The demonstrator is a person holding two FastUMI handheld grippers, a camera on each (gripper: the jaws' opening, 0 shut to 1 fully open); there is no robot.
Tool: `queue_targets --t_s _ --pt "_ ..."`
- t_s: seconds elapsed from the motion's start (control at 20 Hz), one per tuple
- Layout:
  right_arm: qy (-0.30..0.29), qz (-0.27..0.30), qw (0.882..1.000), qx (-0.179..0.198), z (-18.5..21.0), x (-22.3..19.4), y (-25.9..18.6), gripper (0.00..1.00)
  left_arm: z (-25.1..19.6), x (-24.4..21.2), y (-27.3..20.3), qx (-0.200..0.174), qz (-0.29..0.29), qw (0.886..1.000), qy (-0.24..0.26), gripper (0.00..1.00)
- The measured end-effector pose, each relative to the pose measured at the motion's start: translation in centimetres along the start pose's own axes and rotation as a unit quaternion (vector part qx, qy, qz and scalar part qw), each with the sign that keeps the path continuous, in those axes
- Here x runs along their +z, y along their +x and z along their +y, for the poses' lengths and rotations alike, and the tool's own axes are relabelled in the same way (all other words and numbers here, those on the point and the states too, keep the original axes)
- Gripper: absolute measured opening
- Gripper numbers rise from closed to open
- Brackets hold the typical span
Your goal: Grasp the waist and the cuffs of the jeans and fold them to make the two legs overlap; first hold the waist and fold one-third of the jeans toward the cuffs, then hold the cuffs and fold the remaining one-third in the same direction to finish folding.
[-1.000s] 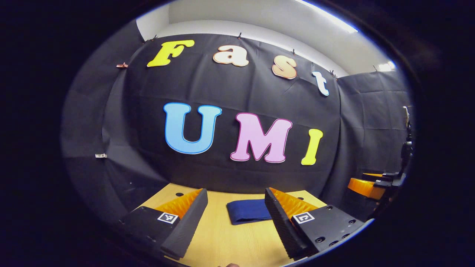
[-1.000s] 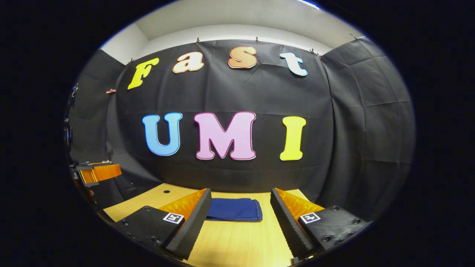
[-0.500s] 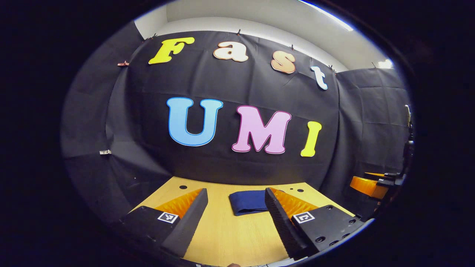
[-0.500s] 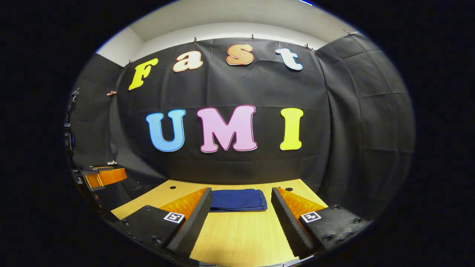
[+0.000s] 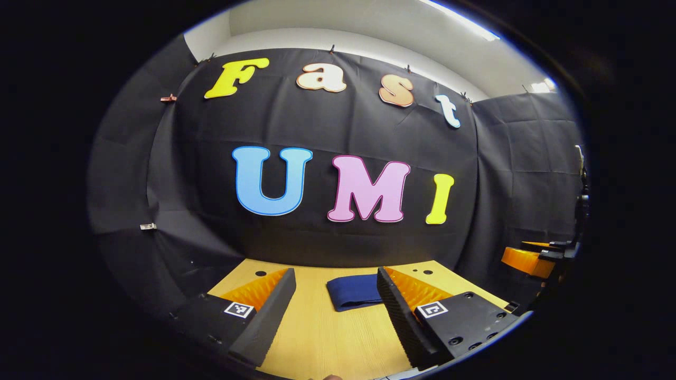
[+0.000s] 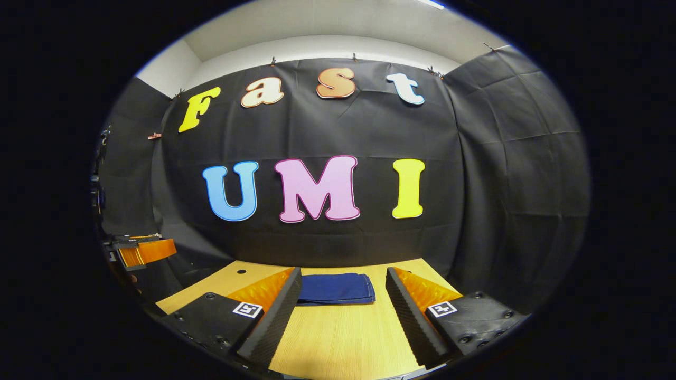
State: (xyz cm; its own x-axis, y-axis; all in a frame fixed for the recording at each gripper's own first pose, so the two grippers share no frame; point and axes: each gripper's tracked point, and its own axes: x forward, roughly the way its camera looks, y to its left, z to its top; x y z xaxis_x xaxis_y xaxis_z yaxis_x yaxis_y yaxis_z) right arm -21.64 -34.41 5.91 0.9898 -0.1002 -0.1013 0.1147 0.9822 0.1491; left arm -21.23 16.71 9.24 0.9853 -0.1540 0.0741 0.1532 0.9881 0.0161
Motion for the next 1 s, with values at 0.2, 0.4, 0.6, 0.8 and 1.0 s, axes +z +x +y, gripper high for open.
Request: queue_targets --t_s 0.2,0.4,0.6,0.8,1.0 --pt "-0.007 -0.003 1.0 -0.003 0.1 0.1 0.1 0.97 -0.2 -0.1 -0.1 0.003 0.001 1.0 -0.003 0.96" --pt "0.003 0.022 1.0 -0.013 -0.3 -1.7 -0.1 0.97 -0.5 0.0 -0.2 0.01 0.006 1.0 -0.003 0.96" --pt "-0.01 0.024 0.999 -0.021 -0.6 -1.7 -0.7 0.97 -0.9 0.0 -0.6 0.011 0.013 1.0 -0.005 0.96" --pt "-0.014 0.015 0.999 -0.025 -0.5 -1.0 -0.9 0.98 -1.5 0.1 -0.4 0.009 0.018 1.0 0.002 0.96" --pt "-0.016 0.012 0.999 -0.029 -0.6 -0.7 -1.2 0.97 -1.2 0.2 -0.8 0.007 0.022 1.0 -0.006 0.96"
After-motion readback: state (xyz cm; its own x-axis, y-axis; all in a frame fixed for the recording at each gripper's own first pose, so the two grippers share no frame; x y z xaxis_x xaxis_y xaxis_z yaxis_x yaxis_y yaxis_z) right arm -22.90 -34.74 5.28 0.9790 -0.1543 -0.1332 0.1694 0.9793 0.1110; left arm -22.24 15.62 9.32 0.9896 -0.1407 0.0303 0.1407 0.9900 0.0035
